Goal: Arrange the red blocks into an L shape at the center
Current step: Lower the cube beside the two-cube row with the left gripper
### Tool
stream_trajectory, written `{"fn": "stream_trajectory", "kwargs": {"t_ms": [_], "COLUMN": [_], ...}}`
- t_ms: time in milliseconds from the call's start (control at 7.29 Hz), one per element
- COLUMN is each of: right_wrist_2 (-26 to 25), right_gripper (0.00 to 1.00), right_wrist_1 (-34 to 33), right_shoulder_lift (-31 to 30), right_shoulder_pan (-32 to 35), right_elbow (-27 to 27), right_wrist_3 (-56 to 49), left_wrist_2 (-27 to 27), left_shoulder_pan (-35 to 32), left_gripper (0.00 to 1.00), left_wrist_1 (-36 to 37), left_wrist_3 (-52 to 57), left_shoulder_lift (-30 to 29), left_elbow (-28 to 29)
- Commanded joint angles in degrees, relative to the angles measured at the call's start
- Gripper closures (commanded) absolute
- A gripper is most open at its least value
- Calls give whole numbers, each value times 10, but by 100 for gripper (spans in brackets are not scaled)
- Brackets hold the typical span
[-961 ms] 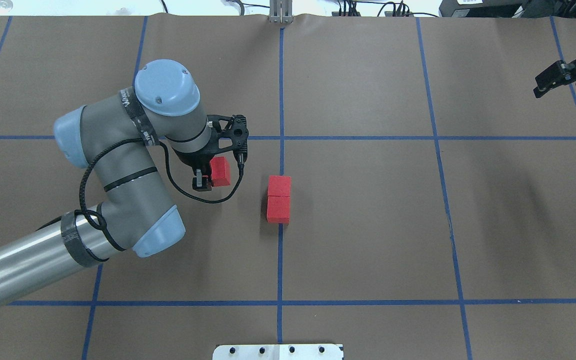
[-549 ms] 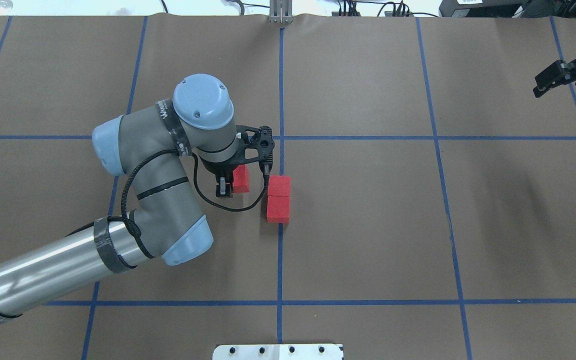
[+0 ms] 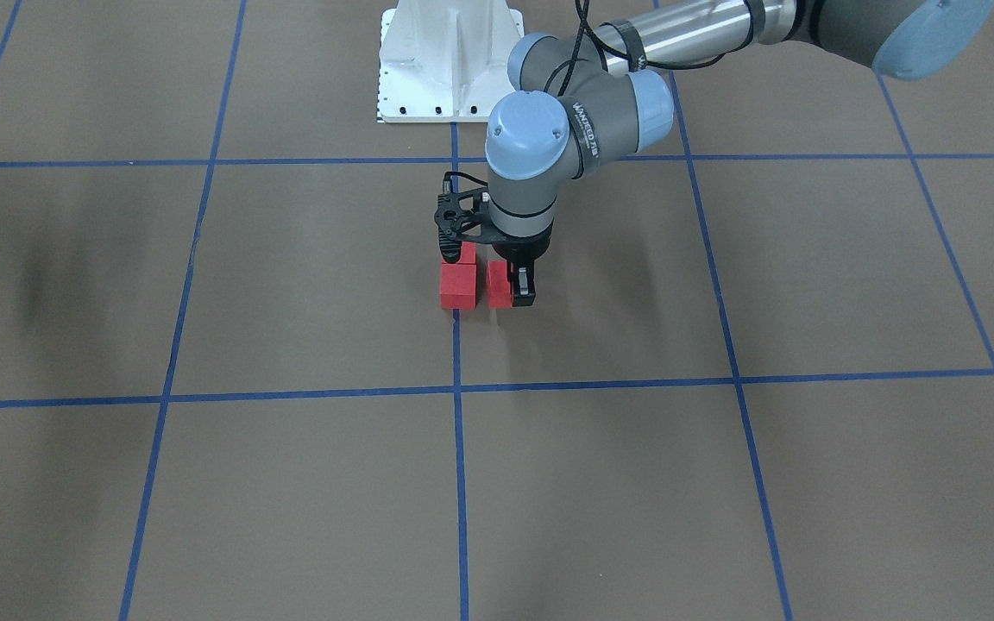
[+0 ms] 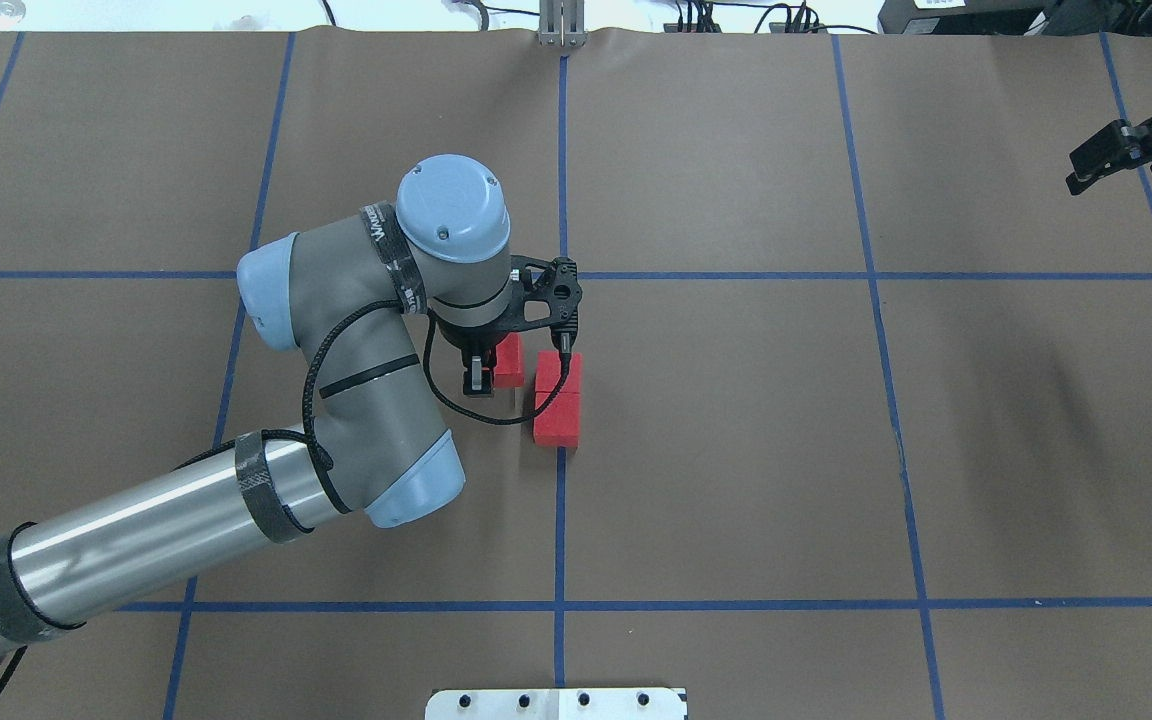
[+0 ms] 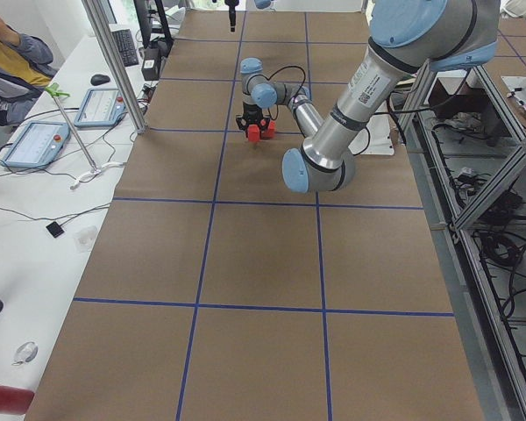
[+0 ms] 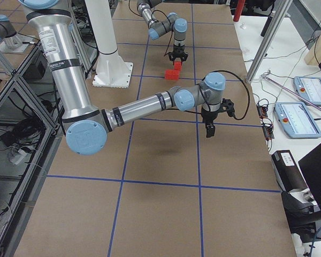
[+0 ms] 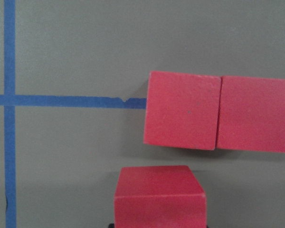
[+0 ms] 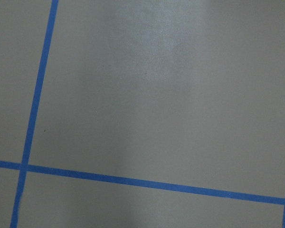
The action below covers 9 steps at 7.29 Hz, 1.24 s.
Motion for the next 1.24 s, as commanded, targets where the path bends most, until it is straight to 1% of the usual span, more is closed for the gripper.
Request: {"fn": "stream_trajectory", "kwargs": {"t_ms": [0,686,824,1098], "right_wrist_2": [0,0,0,-1], "right_gripper": [1,1,1,1], "right_wrist_1": [0,0,0,0], "right_shoulder_lift": [0,0,0,0], "right_shoulder_pan": [0,0,0,0], "right_elbow": [0,0,0,-1], "right_wrist_3": [0,0,0,0], "left_wrist_2": [1,0,1,1], "left_shoulder_pan": [7,11,11,11], "left_gripper": [100,100,99,94], "left_wrist_1": [1,0,1,0], "left_wrist_3": [-3,-4,-4,-4], "left_shoulder_lift": [0,-1,-5,-13], "left_elbow": [1,4,4,16]}}
